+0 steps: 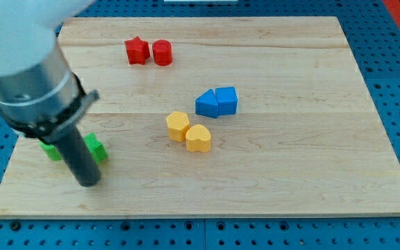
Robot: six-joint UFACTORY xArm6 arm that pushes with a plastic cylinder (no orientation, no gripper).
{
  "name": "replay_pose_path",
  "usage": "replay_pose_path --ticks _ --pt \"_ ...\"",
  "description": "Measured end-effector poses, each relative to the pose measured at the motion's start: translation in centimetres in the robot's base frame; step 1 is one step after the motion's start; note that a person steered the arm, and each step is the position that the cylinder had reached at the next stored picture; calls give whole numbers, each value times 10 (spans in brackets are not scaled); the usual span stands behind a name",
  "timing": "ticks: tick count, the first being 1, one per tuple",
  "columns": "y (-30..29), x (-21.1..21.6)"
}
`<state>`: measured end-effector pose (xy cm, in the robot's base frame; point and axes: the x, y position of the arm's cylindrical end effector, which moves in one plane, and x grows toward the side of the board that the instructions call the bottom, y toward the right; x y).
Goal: Push the green star into the green circle
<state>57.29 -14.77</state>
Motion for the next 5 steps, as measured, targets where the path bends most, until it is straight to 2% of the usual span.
replay_pose_path --ticks 1,2,3,4,5 --pt "31 -1" --pt "31 -22" --pt "23 -42" --pt "-11 -53" --pt "-23 -53"
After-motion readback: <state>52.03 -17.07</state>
